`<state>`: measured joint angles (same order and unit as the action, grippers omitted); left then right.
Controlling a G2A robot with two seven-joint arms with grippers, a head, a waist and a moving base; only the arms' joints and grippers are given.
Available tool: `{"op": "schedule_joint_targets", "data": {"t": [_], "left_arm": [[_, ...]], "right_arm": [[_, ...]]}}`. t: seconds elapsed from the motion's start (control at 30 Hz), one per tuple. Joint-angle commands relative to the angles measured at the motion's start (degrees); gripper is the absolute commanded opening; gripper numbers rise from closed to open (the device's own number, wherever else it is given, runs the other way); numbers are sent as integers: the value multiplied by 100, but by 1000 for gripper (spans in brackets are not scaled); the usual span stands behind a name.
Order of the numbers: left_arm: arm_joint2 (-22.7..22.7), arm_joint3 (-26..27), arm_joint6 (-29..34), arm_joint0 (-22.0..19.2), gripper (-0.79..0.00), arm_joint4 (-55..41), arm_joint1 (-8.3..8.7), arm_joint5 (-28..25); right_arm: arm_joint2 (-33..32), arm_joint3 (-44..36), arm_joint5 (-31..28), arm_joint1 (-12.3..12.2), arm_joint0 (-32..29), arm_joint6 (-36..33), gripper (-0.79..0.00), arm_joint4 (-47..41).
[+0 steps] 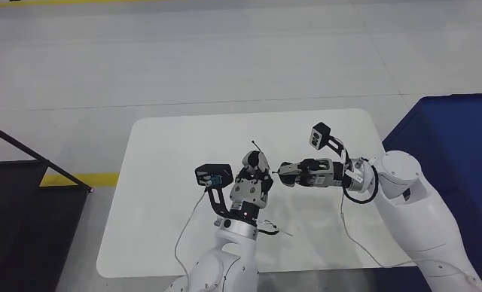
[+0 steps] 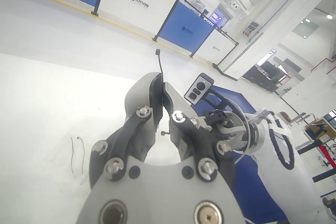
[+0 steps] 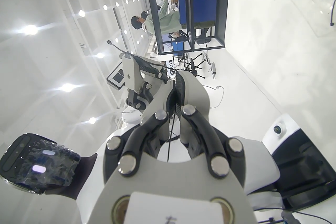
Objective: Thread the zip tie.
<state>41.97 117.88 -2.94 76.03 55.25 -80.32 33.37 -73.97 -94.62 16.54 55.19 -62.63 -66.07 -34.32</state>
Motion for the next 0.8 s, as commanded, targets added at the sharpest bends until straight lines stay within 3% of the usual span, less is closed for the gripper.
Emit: {"op": "schedule_joint_targets", "data": {"t": [0.0,0.77], "left_arm": [[-1,28,56,43,-785,52,-11,-25],[119,42,89,270,-785,265,-199,-239]], "right_arm": [[0,0,0,0,0,0,-785,0],[0,0,0,0,0,0,-785,0]]}}
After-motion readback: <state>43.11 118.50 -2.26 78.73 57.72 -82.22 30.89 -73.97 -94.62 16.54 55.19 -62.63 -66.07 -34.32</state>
